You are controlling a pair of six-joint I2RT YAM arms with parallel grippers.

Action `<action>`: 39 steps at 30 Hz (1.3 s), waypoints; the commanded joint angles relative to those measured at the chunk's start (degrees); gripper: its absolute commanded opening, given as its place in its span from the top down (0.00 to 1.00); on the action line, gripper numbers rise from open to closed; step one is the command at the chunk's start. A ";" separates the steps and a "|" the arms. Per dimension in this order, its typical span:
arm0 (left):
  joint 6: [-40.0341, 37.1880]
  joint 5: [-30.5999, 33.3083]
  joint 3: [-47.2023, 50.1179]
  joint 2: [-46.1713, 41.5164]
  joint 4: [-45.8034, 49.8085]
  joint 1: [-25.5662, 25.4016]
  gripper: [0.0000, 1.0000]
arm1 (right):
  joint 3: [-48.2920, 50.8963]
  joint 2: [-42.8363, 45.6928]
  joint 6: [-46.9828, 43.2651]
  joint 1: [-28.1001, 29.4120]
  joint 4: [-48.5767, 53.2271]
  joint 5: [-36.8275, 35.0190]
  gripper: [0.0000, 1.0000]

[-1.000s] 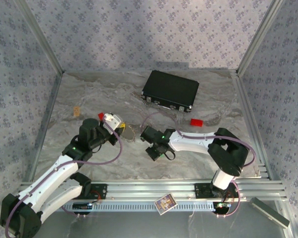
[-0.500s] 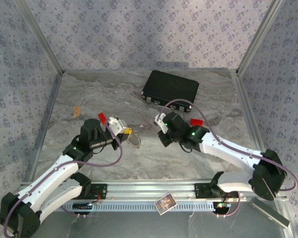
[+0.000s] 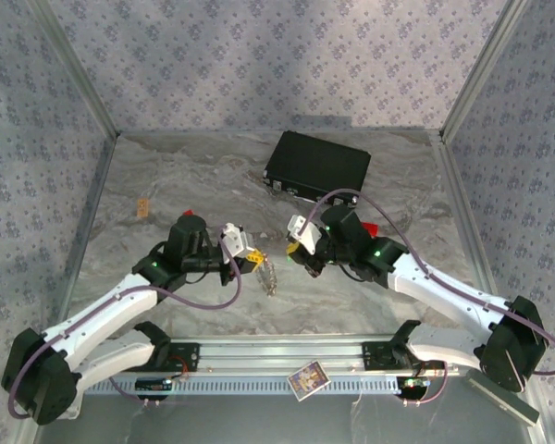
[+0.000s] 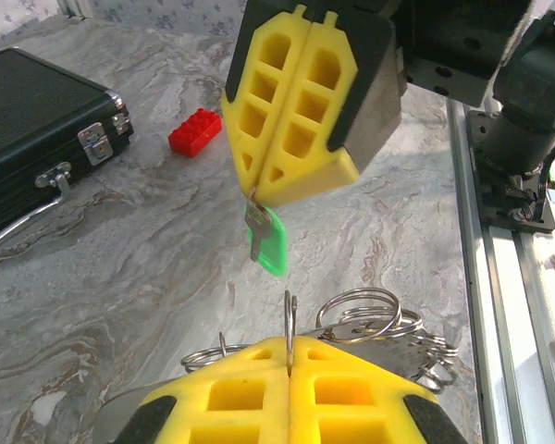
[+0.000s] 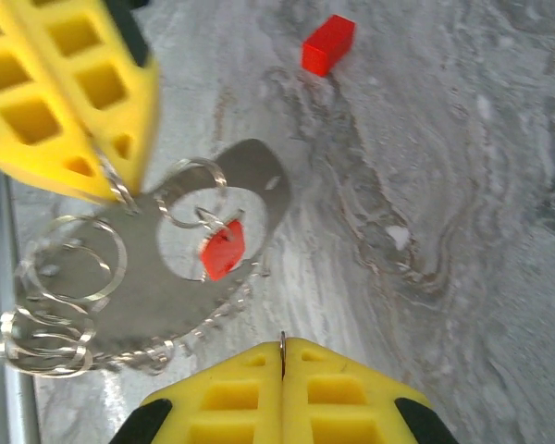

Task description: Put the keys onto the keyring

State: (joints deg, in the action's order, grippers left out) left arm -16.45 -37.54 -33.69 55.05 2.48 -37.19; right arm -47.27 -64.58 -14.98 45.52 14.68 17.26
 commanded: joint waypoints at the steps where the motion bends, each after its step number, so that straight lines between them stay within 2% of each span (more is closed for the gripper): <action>1: -2.09 -2.49 -2.84 1.15 -0.03 -0.71 1.00 | -0.30 0.94 -2.59 0.17 -0.17 3.31 1.00; 16: -3.06 -0.08 -4.89 4.77 1.16 -1.39 1.00 | -1.16 0.42 -3.91 2.05 -2.73 6.96 1.00; 39: -2.54 0.86 -5.68 5.25 0.54 -1.75 1.00 | -2.22 -1.61 -4.09 5.88 -7.49 -1.26 1.00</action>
State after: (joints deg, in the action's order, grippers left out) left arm -18.41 -36.14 -36.91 60.23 4.51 -38.39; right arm -47.88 -66.22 -18.55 51.05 9.08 17.76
